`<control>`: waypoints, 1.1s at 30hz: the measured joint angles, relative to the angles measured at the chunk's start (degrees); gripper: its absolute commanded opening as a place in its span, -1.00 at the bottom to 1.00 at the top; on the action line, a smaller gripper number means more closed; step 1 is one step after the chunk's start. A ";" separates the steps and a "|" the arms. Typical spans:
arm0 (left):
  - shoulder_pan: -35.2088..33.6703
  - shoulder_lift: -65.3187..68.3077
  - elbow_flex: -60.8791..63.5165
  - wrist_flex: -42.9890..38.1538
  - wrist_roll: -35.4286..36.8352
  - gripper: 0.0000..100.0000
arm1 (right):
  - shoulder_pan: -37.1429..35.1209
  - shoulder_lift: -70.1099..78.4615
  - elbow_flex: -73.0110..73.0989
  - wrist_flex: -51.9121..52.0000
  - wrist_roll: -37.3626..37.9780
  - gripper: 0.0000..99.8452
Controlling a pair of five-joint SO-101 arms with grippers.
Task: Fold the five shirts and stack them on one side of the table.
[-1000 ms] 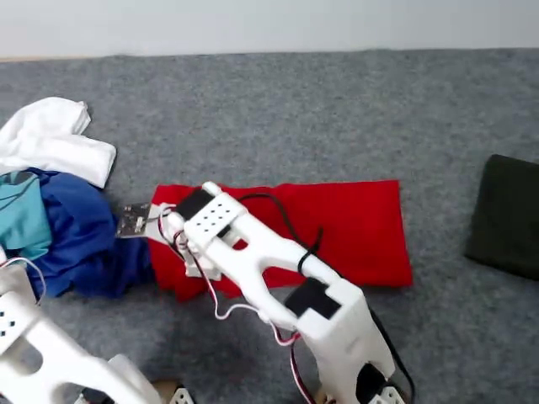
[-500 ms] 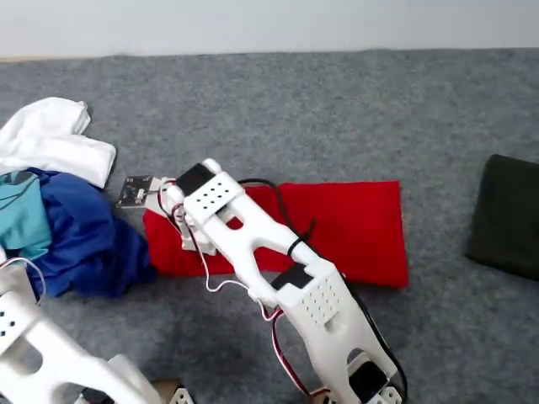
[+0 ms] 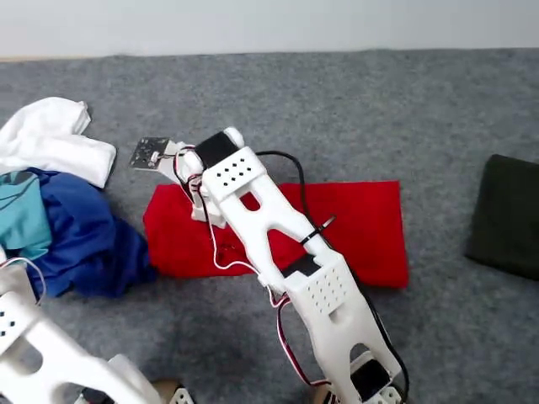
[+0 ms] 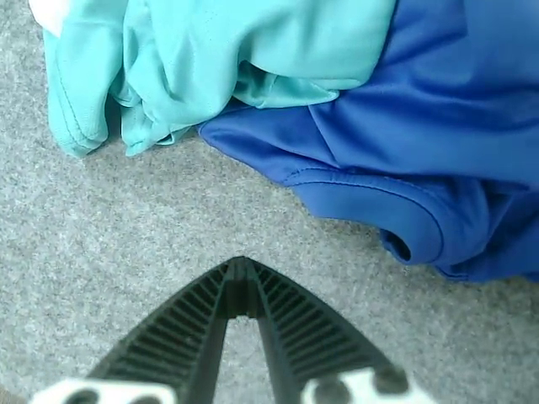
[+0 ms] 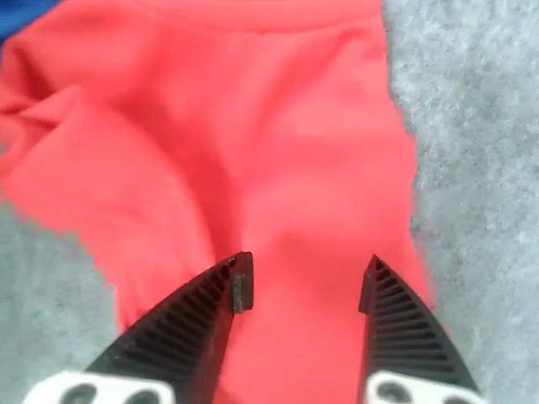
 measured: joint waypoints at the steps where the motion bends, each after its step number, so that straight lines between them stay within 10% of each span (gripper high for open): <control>1: 0.00 0.00 0.00 0.00 0.00 -0.99 | -0.44 0.00 -0.44 1.49 0.00 -0.58; 7: 0.00 0.00 0.00 0.00 0.00 -0.99 | -3.16 0.00 -0.62 2.46 -2.37 -1.00; 33: 0.00 0.00 0.00 0.00 -0.09 -0.99 | -13.10 -2.11 7.47 1.49 -10.29 -0.98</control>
